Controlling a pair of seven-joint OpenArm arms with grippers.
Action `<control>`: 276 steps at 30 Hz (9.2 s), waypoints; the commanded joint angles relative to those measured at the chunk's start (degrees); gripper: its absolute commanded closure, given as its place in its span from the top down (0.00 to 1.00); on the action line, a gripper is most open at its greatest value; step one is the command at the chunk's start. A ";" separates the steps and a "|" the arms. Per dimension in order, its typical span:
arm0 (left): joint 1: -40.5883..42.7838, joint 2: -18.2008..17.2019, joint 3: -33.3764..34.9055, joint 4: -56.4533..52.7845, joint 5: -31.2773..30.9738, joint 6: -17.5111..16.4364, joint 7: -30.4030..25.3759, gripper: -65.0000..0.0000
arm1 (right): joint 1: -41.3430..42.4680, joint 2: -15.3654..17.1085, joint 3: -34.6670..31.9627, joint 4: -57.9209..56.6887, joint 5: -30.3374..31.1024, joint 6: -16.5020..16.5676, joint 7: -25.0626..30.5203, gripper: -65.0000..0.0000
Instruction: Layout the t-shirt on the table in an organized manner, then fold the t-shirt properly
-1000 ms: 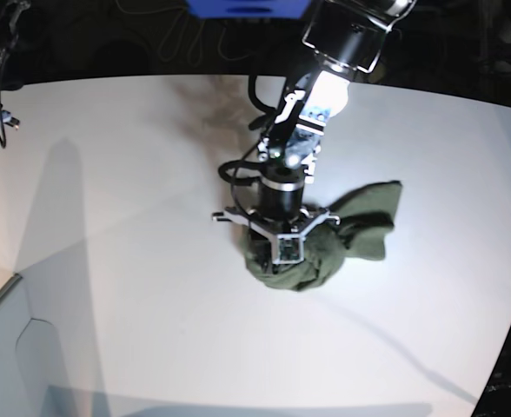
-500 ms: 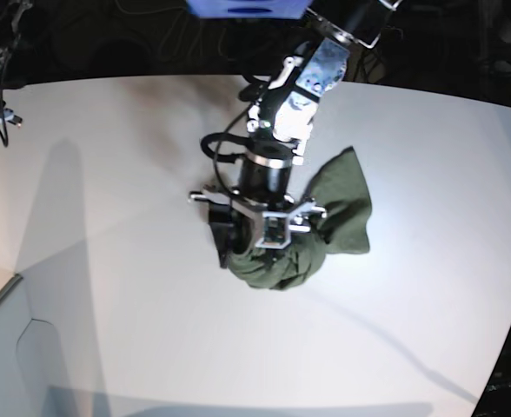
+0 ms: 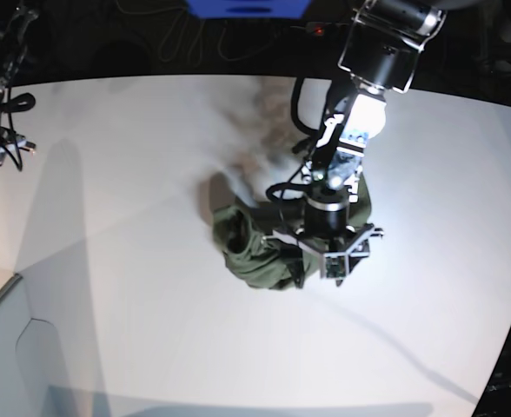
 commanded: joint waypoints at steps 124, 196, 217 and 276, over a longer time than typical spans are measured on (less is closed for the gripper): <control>17.81 -12.98 -10.42 31.12 -1.62 -17.61 9.95 0.01 | 19.96 -1.82 -22.45 -9.97 -15.55 34.28 15.04 0.00; 18.16 -20.36 2.68 20.31 -13.31 -22.45 10.30 0.01 | 32.53 -1.39 -55.68 -34.68 -16.08 34.28 15.12 0.48; 18.16 -20.45 2.51 20.31 -13.31 -22.45 10.04 0.01 | 33.15 -0.42 -51.98 -30.19 -19.86 34.28 15.12 0.00; 30.47 -0.49 -23.69 25.41 -23.51 -22.18 10.39 0.22 | 24.01 -9.47 -3.90 -20.52 -19.77 32.57 14.68 0.00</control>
